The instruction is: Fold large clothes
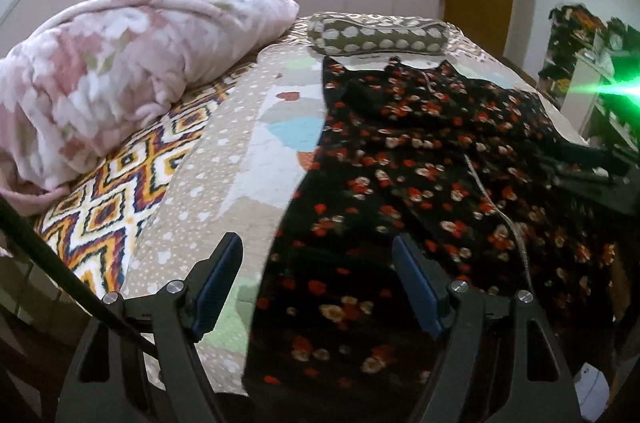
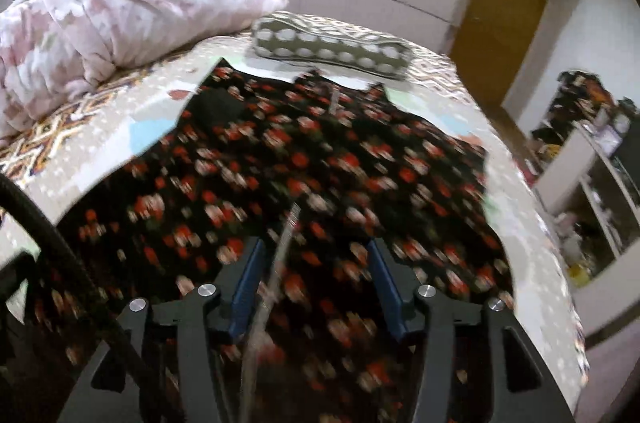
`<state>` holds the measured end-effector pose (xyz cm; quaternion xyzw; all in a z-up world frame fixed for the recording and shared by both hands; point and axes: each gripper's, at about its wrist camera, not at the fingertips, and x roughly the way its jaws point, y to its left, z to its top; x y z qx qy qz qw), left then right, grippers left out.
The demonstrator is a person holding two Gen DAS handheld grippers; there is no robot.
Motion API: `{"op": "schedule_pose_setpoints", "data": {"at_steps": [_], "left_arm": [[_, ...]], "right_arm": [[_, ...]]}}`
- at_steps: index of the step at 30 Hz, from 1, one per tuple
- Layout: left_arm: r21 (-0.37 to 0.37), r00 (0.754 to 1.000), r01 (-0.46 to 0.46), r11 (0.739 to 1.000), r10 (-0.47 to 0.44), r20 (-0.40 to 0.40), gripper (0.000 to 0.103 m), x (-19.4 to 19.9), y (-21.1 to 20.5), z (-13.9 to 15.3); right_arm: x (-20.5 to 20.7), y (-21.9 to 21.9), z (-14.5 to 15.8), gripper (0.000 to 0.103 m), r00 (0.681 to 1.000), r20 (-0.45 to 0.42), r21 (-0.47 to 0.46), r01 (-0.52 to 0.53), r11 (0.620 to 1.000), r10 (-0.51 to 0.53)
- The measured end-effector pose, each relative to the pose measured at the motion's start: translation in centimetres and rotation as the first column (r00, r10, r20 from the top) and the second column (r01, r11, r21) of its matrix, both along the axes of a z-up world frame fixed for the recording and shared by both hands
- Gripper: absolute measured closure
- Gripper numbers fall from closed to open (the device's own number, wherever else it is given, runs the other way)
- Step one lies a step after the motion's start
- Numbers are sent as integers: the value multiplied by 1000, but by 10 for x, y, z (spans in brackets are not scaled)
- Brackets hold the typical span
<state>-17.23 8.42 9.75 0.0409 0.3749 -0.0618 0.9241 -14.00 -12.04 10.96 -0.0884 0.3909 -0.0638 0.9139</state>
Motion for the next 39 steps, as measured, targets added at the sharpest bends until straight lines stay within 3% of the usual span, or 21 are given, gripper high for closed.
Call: {"op": "schedule_pose_setpoints", "data": {"at_steps": [13,39], "left_arm": [[82,999,44,996,-44,0,27,-19,-39,12],[77,996,53,996,-48,-73,27,-14,-38,-3]], "right_arm": [[-47,-7,14,40,997,58,-21,48,999,-47],[-38,-4,-10,39,995,-24,-73,98,993,-100]]}}
